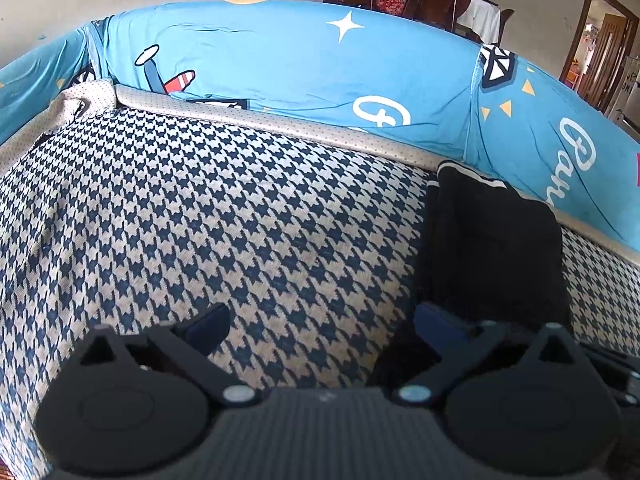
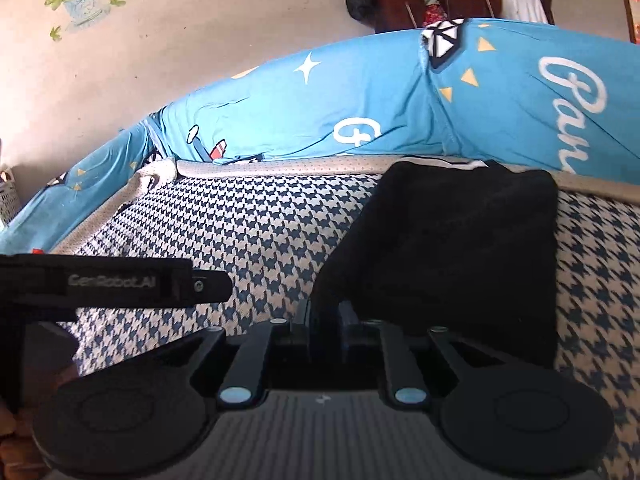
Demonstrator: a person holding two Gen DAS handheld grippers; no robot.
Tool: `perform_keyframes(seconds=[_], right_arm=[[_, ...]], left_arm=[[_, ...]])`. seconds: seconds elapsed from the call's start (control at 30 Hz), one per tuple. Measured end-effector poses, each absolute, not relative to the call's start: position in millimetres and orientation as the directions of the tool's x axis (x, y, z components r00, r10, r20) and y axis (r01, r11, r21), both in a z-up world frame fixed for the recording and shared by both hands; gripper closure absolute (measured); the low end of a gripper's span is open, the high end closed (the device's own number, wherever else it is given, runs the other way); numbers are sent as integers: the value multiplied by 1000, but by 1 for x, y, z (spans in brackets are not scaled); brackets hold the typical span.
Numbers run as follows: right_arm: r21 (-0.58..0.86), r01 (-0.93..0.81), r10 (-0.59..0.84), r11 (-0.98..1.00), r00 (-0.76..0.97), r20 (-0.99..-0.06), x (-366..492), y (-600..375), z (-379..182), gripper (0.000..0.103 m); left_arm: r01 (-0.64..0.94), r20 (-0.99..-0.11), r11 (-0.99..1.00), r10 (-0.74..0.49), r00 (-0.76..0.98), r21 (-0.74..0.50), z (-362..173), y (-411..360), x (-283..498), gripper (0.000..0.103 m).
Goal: Fold clothes
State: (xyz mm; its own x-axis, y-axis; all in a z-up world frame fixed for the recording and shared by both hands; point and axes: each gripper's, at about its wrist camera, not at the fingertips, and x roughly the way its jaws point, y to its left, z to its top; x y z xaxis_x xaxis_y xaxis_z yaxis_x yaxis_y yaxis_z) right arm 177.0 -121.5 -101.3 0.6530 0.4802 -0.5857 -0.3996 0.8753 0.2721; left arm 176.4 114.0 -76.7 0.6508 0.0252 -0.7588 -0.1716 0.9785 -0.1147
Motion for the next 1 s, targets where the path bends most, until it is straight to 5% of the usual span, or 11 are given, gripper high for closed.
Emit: perform_keyframes(seconds=[1.0], right_arm=[[267, -240, 357, 933, 702, -616, 68, -176, -91, 77]], left_arm=[[-96, -797, 993, 2, 604, -70, -105, 91, 112, 1]])
